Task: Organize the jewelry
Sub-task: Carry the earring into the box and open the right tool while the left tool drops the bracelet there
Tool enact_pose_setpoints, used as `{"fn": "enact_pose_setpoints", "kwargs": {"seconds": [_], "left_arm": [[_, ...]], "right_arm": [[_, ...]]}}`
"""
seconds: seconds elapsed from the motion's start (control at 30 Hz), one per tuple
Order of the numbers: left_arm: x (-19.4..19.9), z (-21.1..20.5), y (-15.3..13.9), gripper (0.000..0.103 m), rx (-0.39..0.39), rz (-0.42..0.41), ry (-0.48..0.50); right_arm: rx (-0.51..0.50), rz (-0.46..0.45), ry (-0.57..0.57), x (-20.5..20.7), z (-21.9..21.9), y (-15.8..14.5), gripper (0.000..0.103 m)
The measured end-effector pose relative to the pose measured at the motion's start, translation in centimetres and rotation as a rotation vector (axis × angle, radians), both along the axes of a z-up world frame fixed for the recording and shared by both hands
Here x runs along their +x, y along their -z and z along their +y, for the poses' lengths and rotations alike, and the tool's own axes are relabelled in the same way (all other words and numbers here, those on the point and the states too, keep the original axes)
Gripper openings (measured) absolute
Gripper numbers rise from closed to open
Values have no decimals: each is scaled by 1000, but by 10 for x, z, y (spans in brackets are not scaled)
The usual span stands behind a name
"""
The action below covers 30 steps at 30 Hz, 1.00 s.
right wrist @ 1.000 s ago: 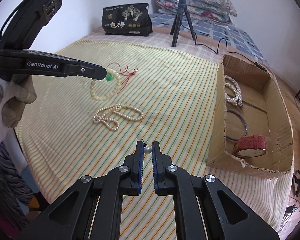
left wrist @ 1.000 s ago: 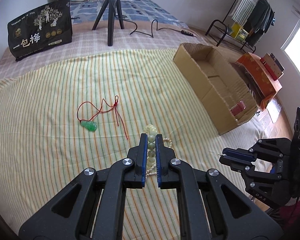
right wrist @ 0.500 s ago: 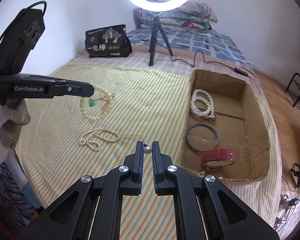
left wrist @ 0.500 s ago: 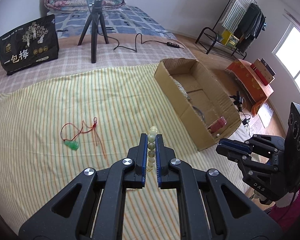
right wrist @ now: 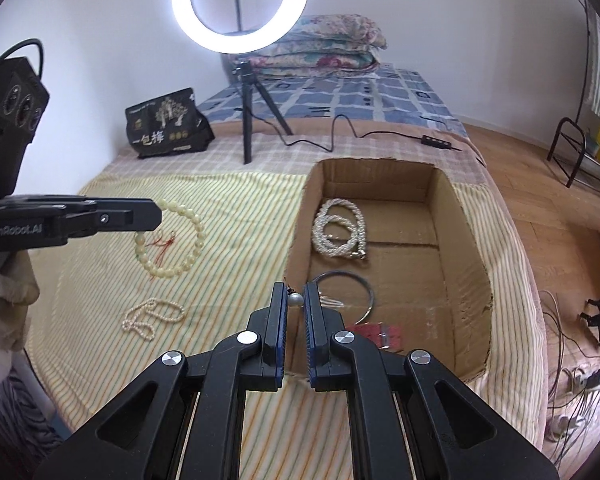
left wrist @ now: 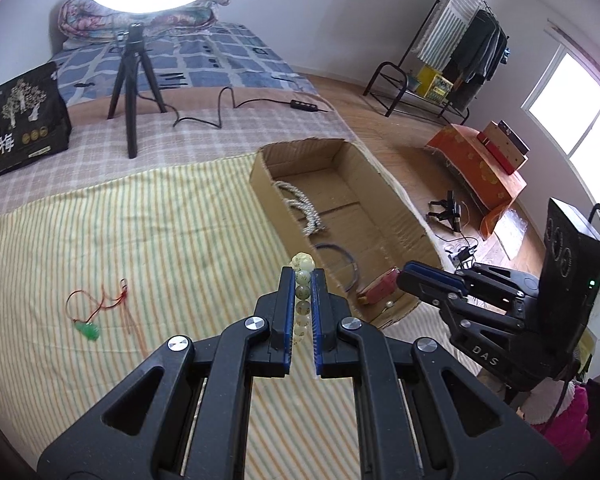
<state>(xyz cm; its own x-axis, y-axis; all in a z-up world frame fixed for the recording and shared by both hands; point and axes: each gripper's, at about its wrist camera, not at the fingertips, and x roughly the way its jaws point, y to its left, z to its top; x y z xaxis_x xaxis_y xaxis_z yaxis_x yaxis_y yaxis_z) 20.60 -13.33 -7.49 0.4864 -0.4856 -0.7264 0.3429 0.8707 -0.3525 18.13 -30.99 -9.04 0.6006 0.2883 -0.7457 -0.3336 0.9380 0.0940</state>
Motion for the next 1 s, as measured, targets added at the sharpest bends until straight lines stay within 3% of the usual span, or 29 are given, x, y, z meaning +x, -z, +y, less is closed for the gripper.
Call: {"fn": "enact_pose_setpoints", "kwargs": {"seconds": [0.4,1.0], "left_arm": [[13,-57,5,5,-21,-3,66],[30,-90,31,5,-4,37,89]], "right_arm": [[25,11,110,27,-45,12,7],[36,29,185,60,-66,27,7]]}}
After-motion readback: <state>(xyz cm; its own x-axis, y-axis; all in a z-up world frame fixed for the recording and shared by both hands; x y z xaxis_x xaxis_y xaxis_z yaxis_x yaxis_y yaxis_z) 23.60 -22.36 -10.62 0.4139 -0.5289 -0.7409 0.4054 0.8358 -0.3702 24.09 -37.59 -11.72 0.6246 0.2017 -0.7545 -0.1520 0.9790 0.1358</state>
